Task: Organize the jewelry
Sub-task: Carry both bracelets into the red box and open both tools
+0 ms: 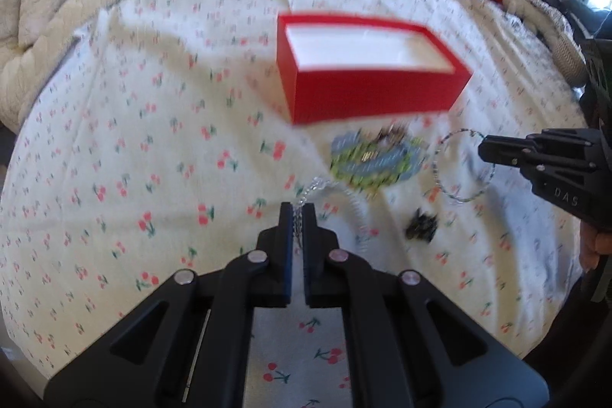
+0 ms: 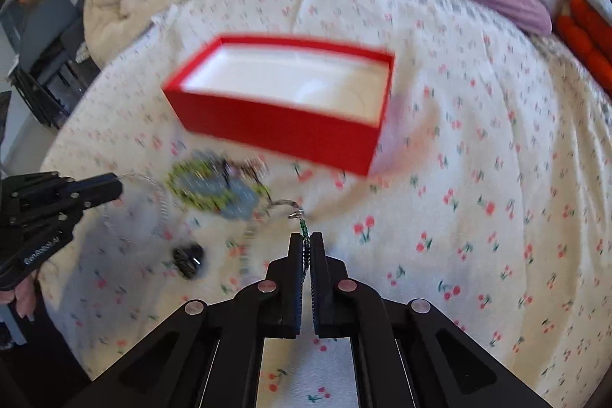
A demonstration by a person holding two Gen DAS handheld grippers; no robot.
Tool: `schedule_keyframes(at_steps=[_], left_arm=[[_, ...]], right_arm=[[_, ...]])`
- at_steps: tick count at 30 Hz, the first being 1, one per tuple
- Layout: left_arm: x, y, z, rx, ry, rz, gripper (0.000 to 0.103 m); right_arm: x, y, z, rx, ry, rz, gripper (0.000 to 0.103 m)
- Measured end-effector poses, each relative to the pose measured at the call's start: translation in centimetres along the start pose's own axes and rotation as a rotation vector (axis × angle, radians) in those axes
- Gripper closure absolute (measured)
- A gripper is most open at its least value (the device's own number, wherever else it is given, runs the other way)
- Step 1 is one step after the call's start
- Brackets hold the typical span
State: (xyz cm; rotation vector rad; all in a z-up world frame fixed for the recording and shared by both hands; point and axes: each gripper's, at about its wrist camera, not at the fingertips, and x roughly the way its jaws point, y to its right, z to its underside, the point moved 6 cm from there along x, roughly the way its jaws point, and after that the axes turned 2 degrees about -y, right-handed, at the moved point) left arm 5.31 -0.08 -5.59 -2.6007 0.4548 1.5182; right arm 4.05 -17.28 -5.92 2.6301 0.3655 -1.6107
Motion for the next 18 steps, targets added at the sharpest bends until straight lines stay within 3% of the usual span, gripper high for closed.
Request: schedule_keyframes(at_steps=[11, 18], left_arm=[[-3.4, 1.6, -5.8, -0.031, 0.135, 0.052, 0.098], [-3.8, 3.7, -9.2, -0.003, 0.178, 0.093, 0.098]], right_arm=[[-4.8, 0.5, -4.8, 0.060, 0.142, -0.063, 0.100], [-5.8, 1.4, -7.5, 0.093, 0.170, -0.090, 0.100]])
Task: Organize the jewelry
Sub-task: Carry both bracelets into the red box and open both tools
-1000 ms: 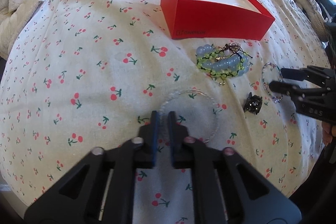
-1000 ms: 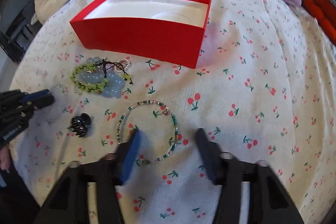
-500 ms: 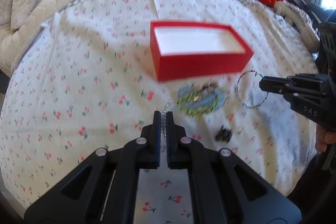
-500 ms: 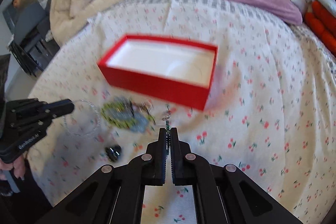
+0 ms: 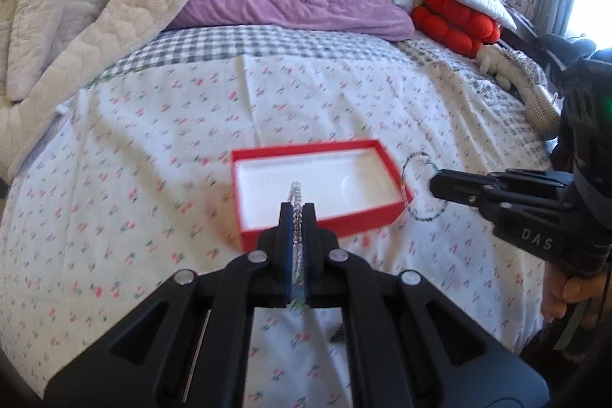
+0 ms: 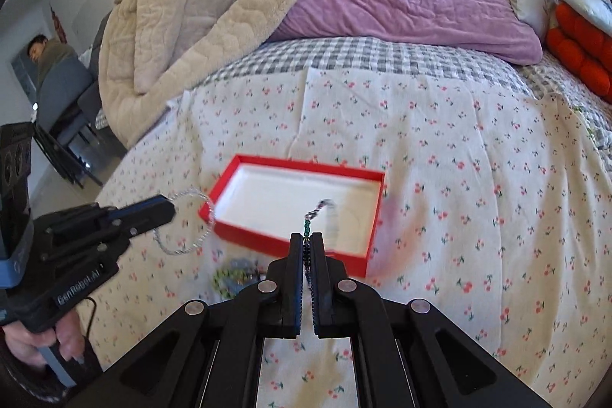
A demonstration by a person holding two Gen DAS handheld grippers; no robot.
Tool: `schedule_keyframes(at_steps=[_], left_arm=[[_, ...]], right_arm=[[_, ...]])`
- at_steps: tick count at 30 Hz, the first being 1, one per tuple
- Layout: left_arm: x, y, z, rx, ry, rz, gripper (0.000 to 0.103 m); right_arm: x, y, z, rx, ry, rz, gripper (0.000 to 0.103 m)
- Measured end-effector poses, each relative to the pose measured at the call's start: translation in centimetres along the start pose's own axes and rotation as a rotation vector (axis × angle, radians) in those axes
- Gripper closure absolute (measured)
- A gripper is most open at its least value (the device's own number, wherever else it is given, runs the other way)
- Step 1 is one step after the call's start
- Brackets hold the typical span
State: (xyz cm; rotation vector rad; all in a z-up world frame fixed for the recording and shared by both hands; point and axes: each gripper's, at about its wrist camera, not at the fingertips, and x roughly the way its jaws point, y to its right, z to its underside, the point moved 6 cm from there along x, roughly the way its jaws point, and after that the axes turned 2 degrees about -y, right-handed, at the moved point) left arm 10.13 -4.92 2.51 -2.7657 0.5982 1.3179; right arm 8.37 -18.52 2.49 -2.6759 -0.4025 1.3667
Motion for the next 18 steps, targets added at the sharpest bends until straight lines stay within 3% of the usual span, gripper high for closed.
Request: schedule_keyframes(at_steps=[8, 16, 18], left_arm=[[4.0, 1.3, -2.9, -0.043, -0.029, 0.102, 0.098], [7.9, -1.3, -2.4, -0.102, -0.098, 0.063, 0.098], [8.4, -1.9, -2.0, -0.086, -0.113, 0.018, 0.098]], right_arm=[[2.3, 0.5, -3.5, 0.049, 0.022, -0.056, 0.100], [5.6, 0.9, -3.9, 0.071, -0.042, -0.074, 0.100], [5.9, 0.6, -3.8, 0.069, -0.057, -0.090, 0.100]])
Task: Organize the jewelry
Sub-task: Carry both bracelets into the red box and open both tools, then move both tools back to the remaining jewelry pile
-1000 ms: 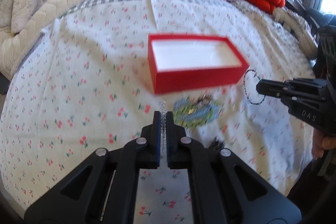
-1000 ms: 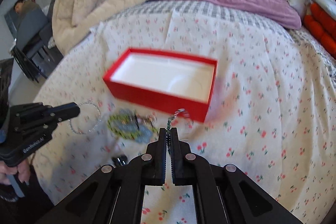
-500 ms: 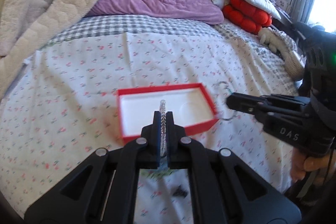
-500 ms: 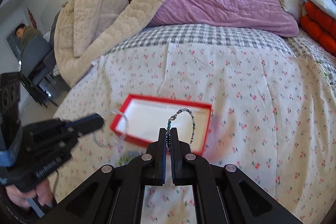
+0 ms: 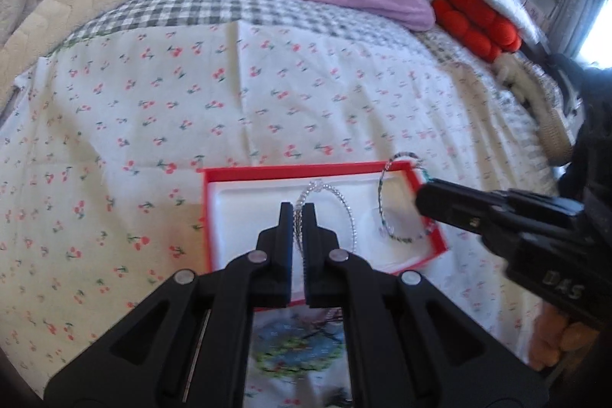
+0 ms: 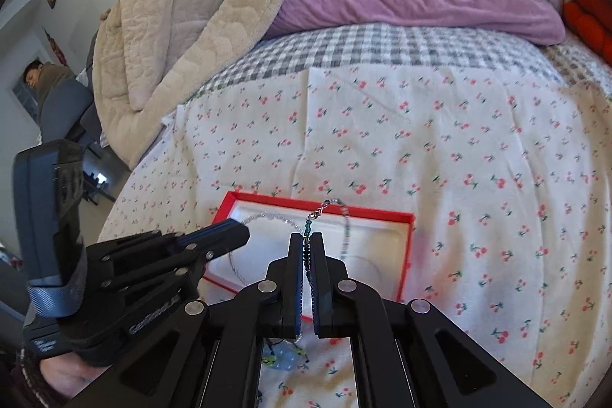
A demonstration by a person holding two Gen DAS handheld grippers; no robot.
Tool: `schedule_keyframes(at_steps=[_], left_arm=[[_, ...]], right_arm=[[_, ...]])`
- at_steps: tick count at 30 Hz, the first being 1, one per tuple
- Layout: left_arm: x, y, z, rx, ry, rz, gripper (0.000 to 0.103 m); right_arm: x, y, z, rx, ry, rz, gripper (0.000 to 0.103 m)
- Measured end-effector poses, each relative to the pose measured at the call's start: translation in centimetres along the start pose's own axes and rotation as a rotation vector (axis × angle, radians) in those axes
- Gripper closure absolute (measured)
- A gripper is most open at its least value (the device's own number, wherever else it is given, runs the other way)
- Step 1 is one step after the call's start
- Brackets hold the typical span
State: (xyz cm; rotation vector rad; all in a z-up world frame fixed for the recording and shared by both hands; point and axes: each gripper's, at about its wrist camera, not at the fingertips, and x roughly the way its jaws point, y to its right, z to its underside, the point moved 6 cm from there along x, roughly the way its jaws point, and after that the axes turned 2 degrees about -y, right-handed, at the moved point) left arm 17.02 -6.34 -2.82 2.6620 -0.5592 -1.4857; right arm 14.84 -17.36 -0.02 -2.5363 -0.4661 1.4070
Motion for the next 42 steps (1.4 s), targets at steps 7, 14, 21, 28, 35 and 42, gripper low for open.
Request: schedule_keyframes(at_steps=[7, 14, 21, 28, 35, 42], left_arm=[[1.4, -1.8, 0.4, 0.013, -0.037, -0.076, 0.098], [1.4, -1.6, 0.5, 0.034, -0.038, -0.090, 0.098], [0.2, -1.4, 0.6, 0.021, -0.046, -0.117, 0.069], [-2.8, -1.1, 1.8, 0.029, -0.020, -0.160, 0.022], [-3.7, -1.8, 4.8, 0.012, -0.075, -0.175, 0.011], [-4.7, -2.5, 7.6, 0.015, -0.073, -0.192, 0.001]], right_arm=[[1.3, -0.2, 1.0, -0.007, -0.053, -0.022, 0.100], [2.5, 2.1, 1.7, 0.021, -0.092, 0.048, 0.099], [1.9, 2.0, 1.5, -0.019, -0.094, 0.107, 0.079], [-0.9, 1.1, 2.1, -0.067, -0.046, 0.128, 0.021], [-2.2, 0.7, 3.6, -0.088, -0.031, 0.149, 0.009], [-3.2, 0.9, 5.6, -0.089, -0.023, 0.148, 0.008]])
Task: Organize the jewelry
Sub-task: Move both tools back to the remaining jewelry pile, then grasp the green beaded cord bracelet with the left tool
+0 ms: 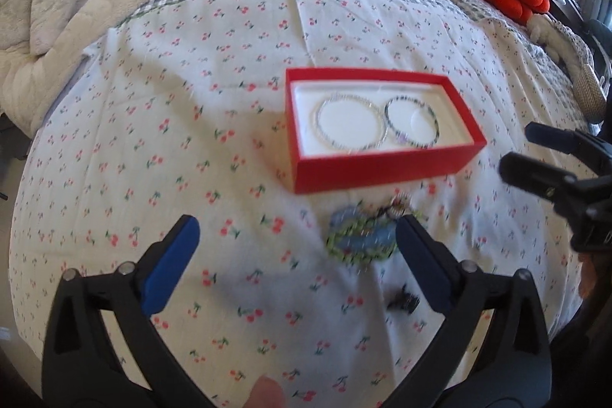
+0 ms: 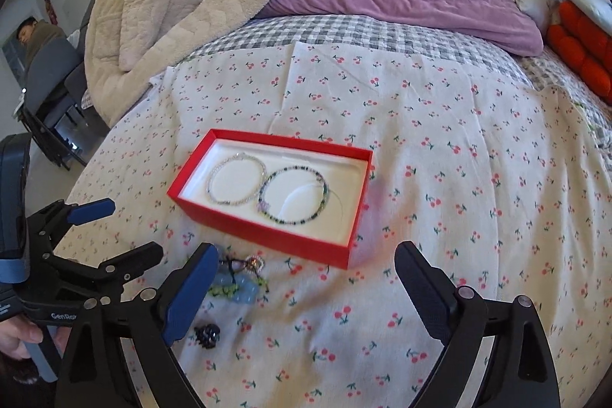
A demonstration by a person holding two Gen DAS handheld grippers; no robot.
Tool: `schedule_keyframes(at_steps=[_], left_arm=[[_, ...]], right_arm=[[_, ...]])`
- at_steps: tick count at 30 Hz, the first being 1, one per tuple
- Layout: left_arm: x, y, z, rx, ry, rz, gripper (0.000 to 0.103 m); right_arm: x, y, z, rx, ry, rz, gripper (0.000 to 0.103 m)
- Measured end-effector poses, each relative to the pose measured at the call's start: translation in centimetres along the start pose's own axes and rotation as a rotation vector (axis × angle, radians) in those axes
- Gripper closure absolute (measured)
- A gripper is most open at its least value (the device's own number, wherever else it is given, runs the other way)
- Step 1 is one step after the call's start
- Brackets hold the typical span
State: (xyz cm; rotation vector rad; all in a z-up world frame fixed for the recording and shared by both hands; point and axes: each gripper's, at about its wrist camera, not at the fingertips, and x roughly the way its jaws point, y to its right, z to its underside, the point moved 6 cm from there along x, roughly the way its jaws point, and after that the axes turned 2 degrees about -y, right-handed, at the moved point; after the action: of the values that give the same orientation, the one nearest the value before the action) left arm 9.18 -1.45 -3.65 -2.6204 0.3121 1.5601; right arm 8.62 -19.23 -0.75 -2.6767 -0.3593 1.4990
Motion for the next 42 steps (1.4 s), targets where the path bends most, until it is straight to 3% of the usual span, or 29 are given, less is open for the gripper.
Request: schedule_keyframes(at_steps=[11, 20, 24, 28, 30, 33, 35, 38, 40, 42], left_arm=[[0.4, -1.4, 4.1, 0.013, -0.031, 0.004, 0.001], [1.7, 0.3, 6.4, 0.093, -0.067, 0.078, 0.001], [1.8, 1.3, 6.5, 0.163, -0.057, 0.065, 0.001], [2.0, 1.0, 5.7, 0.144, -0.054, 0.104, 0.001], [2.0, 0.7, 5.0, 0.110, -0.043, 0.139, 0.005], [2.1, 0.6, 4.0, 0.084, -0.028, 0.180, 0.024], [2.3, 0.8, 3.4, 0.079, -0.022, 0.202, 0.042], [3.0, 1.1, 2.5, 0.070, -0.018, 0.225, 0.049], [3.8, 1.6, 2.2, 0.096, -0.017, 0.208, 0.050], [5.0, 2.1, 2.3, 0.129, -0.038, 0.176, 0.057]], right_arm=[[0.0, -0.3, 4.0, -0.050, -0.039, 0.015, 0.008], [1.5, -0.7, 6.1, -0.073, -0.096, 0.008, 0.008], [2.2, -1.5, 7.0, -0.103, -0.125, -0.006, 0.008], [2.9, -2.5, 7.6, -0.130, -0.157, -0.038, 0.008], [3.1, -2.8, 7.9, -0.139, -0.164, -0.040, 0.008], [3.3, -2.9, 8.0, -0.138, -0.173, -0.041, 0.008], [3.3, -2.9, 8.0, -0.134, -0.172, -0.045, 0.008], [3.3, -2.9, 8.0, -0.127, -0.176, -0.055, 0.008], [3.2, -2.9, 8.1, -0.129, -0.177, -0.054, 0.008], [3.2, -3.0, 8.0, -0.131, -0.179, -0.054, 0.008]])
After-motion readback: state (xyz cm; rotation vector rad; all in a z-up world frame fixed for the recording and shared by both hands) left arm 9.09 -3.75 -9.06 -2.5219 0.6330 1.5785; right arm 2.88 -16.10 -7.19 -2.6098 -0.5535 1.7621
